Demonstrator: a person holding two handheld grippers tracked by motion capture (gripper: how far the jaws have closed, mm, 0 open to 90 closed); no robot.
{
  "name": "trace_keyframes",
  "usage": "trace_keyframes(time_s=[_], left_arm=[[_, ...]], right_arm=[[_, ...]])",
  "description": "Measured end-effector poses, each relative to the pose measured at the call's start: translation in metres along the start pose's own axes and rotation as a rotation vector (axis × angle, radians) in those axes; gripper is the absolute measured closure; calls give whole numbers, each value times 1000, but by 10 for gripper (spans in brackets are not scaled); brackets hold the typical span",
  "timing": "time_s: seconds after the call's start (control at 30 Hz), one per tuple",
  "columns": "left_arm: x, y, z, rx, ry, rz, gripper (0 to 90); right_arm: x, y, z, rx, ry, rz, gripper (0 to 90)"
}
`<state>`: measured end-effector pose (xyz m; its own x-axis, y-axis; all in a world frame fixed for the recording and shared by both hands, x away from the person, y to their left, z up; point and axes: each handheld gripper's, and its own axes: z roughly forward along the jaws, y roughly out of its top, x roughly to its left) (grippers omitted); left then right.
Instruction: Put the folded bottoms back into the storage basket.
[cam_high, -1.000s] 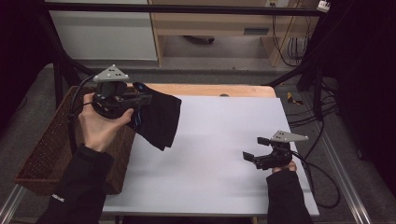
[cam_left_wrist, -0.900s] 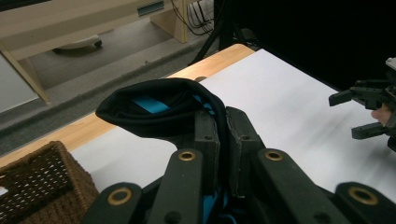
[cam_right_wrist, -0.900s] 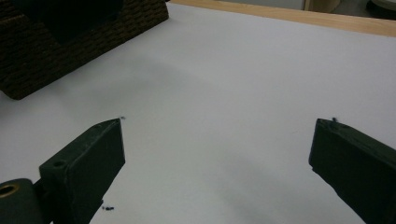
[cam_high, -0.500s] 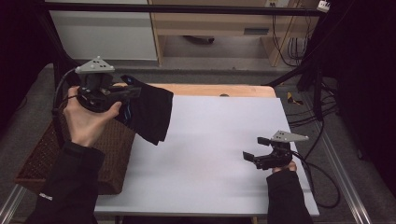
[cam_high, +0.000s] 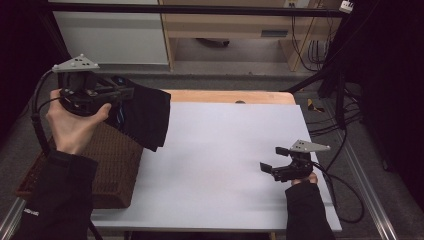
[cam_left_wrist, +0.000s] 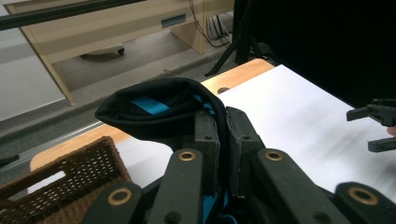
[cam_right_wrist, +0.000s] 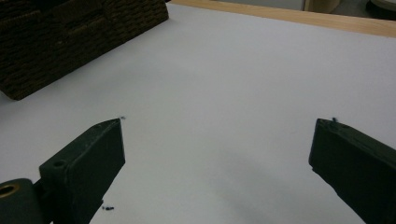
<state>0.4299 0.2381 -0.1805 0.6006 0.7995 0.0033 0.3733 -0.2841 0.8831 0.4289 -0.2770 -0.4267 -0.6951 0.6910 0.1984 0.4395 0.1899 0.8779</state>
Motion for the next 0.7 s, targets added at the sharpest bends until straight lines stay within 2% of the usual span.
trace_keyframes(time_s=[0.33, 0.7], left_arm=[[8, 4, -17, -14, 19, -4, 843], [25, 1, -31, -6, 57, -21, 843]], right_arm=[[0, 0, 0, 1, 1, 0, 36], [0, 0, 0, 1, 0, -2, 36]])
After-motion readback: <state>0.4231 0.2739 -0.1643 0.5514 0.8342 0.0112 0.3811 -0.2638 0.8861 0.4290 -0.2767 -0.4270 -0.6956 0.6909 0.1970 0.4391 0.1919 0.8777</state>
